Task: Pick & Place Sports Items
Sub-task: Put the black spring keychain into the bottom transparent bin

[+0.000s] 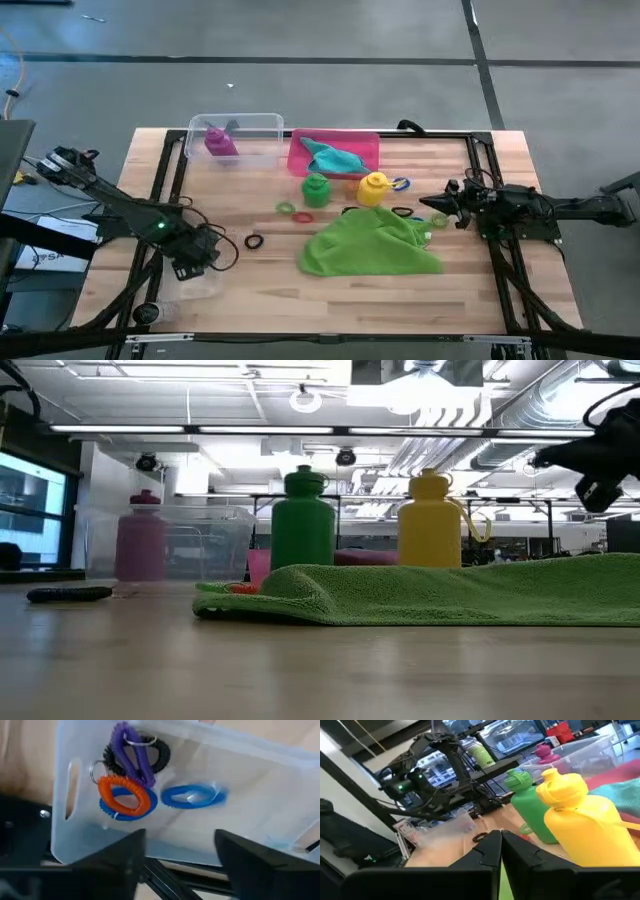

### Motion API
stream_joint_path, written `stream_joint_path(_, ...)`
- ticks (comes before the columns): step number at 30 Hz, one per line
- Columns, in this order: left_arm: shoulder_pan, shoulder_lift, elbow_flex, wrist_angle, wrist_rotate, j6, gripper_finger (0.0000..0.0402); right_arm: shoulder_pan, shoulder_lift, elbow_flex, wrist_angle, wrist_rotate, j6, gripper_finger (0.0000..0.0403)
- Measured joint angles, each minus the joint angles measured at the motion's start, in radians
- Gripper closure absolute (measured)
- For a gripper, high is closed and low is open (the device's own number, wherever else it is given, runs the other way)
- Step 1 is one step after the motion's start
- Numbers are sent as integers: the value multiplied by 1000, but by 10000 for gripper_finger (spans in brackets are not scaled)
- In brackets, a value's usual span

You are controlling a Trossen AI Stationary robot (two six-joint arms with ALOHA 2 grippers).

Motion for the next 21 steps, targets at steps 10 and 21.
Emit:
stream_joint_path(10, 0, -31, 0, 0, 0, -72, 140, 0, 6, 0, 79, 71, -82, 334)
stream_joint_path(21, 0, -116, 0, -1, -26, -116, 156, 1, 185, 92, 106, 67, -208, 221)
